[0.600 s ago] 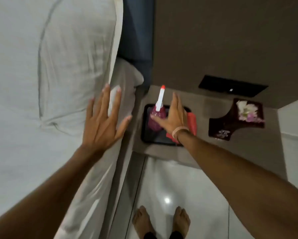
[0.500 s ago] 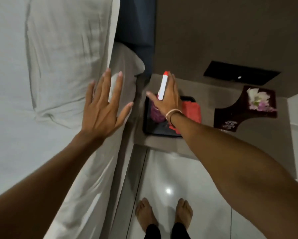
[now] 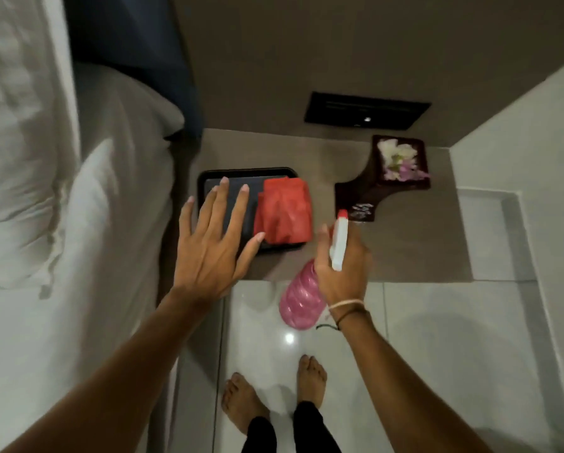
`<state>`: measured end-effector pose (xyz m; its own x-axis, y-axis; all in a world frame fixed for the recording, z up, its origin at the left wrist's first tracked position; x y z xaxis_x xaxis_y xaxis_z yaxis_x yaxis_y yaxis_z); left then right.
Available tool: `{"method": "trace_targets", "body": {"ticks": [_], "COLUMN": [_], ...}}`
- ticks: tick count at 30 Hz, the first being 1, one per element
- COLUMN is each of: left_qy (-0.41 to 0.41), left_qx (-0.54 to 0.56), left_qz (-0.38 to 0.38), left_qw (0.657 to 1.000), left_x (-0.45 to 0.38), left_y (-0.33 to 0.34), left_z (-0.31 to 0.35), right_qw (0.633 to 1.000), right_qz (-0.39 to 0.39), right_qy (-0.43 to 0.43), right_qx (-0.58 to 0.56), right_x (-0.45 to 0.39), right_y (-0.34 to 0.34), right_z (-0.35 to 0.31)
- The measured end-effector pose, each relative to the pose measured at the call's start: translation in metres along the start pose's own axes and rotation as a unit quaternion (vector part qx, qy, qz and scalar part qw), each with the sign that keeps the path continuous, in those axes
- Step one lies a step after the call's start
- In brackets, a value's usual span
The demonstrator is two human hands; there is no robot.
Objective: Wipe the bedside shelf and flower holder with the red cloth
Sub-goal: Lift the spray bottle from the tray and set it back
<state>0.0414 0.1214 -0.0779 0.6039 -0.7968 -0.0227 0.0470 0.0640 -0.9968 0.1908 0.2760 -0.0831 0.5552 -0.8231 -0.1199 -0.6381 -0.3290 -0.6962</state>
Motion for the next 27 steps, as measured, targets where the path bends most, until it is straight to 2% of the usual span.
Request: {"method": "trace_targets", "body": {"ticks": [3, 6, 14, 20, 22, 24, 27], "left_qy": [0.027, 0.038, 0.028, -0.006, -0.033, -0.054, -0.086], "left_qx": [0.003, -0.001, -0.01, -0.051, -0.063, -0.072, -0.063], "left_qz": [-0.011, -0.021, -0.005, -0.009, -0.006, -0.012, -0.014], "left_qw": [1.0, 0.999, 1.0, 0.999, 0.997, 0.996, 0.994], "left_x": [0.0, 0.004, 0.014, 0.021, 0.026, 0.031, 0.039], "left_y": [0.017, 0.027, 0.027, 0.013, 0.002, -0.007, -0.017], "left_z": [0.032, 0.053, 0.055, 0.01, -0.016, -0.037, -0.064], "right_qw": [0.998, 0.997, 0.994, 0.994, 0.992, 0.989, 0.982], "right_qz": [0.009, -0.017, -0.06, -0.06, -0.075, -0.053, -0.044], "right_qy": [0.049, 0.053, 0.054, -0.078, -0.105, -0.136, -0.18], "right_qx": [0.029, 0.058, 0.073, 0.049, 0.013, -0.004, 0.021], "right_x": [0.02, 0.025, 0.03, 0.016, 0.003, -0.014, -0.041], "right_y": [-0.026, -0.04, -0.032, -0.03, -0.019, -0.005, 0.025], "right_z": [0.045, 0.073, 0.081, 0.028, -0.001, -0.029, -0.073]}}
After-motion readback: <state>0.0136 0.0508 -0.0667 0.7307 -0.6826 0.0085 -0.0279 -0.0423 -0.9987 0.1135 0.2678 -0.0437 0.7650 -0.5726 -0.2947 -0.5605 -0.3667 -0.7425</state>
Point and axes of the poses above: each hand's wrist, its own x-axis away from the middle knuckle, its own y-axis out of the palm, z = x × y, the point moved 2 cm from there along -x, towards the middle knuckle, and after that the axes turned 5 degrees about -z, right-handed, at the moved point
